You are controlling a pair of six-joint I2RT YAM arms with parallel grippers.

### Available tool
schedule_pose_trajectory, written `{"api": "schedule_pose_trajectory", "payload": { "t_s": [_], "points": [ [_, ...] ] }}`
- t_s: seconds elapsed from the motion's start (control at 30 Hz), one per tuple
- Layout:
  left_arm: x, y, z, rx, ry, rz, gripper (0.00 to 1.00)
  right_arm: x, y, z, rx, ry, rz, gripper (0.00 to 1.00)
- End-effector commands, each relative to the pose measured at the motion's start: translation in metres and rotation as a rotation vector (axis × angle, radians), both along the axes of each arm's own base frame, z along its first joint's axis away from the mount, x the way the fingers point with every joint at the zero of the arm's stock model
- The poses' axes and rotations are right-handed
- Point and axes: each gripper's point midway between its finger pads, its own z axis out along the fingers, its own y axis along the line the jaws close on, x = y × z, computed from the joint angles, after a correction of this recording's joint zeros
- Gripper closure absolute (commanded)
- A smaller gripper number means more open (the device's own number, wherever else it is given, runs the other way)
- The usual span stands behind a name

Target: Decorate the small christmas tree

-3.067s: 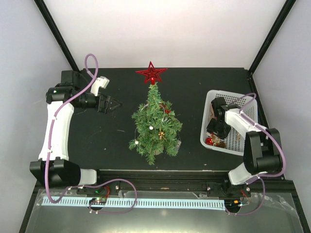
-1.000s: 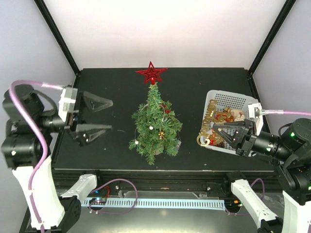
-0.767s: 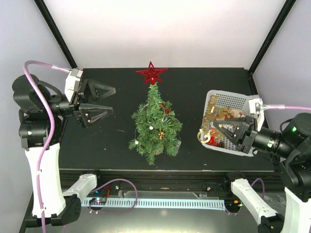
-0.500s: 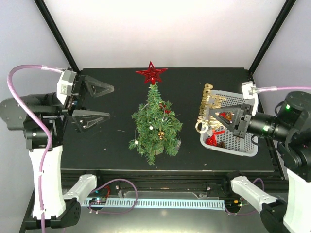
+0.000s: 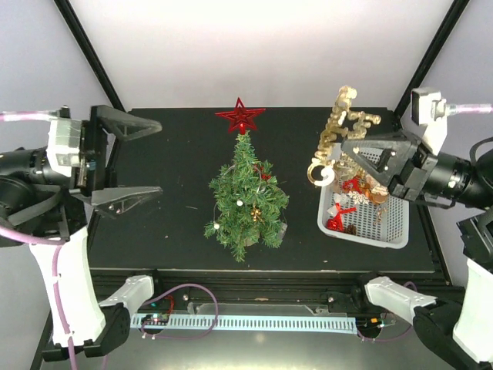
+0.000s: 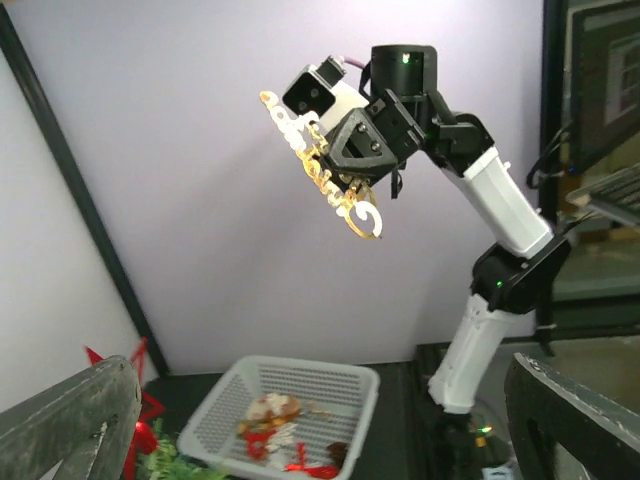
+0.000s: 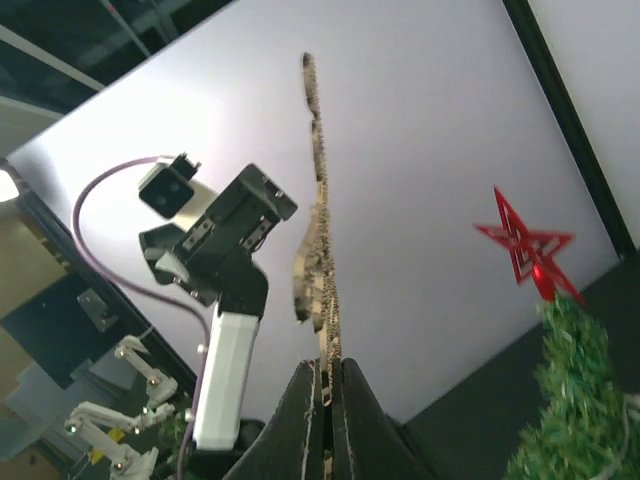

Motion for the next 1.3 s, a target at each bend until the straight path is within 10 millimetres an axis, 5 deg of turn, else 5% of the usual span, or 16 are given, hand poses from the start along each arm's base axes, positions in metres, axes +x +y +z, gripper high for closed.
{"api": "schedule_pose_trajectory", "payload": {
  "t_s": [0.0,0.13,0.3,0.43,0.67,0.9,1.27],
  "points": [
    [-0.010,0.002,0.012,0.070,-0.057,0.057,0.01,0.022,0.008,0.028,0.073,0.009,0.008,0.99],
    [0.010,0.009,0.034,-0.029,-0.071,0.211,0.01,0.055,0.005,0.026,0.043,0.055,-0.124,0.99],
    [0.052,0.030,0.039,-0.096,-0.022,0.450,0.01,0.117,-0.007,-0.013,-0.062,0.216,-0.374,0.99],
    [0.080,0.052,0.019,-0.071,-0.007,0.663,0.01,0.149,-0.029,-0.041,-0.093,0.321,-0.580,0.99],
    [0.117,0.078,-0.042,0.082,0.036,0.857,0.01,0.181,-0.051,-0.127,-0.322,0.590,-0.798,0.99],
    [0.137,0.075,-0.114,0.258,0.108,0.888,0.01,0.180,-0.021,-0.190,-0.574,0.645,-0.735,0.99],
    [0.146,0.059,-0.153,0.319,0.216,0.795,0.01,0.133,0.018,-0.234,-0.680,0.646,-0.460,0.99]
  ]
}}
